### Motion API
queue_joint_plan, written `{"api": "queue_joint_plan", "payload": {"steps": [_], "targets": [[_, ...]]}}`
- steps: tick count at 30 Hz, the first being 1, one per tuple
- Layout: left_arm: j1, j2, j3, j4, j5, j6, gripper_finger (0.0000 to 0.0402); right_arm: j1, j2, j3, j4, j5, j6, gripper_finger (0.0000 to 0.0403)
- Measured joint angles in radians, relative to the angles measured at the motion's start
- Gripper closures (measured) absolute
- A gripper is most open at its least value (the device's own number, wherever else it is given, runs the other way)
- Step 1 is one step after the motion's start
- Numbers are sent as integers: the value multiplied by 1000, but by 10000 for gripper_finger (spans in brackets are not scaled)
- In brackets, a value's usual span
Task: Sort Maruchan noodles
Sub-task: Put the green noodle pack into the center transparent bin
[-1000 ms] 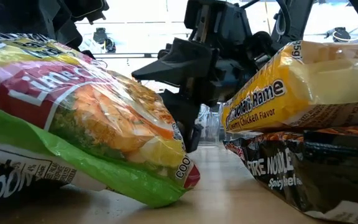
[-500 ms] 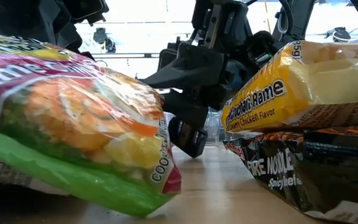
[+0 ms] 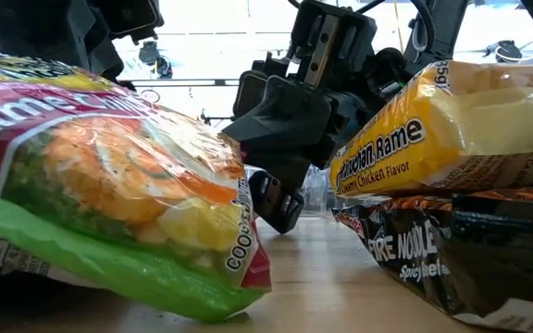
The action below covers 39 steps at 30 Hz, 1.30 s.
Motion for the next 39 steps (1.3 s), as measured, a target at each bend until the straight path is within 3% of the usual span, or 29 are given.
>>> {"api": "queue_joint_plan", "payload": {"steps": [10, 22, 39], "targets": [[0, 0, 0, 20, -67, -16, 401, -34, -57, -1, -5, 3, -59, 403], [0, 0, 0, 132, -185, -19, 401, -59, -211, -1, -323, 28, -250, 403], [27, -54, 0, 167, -272, 45, 401, -66, -334, -1, -473, 108, -341, 403]]}}
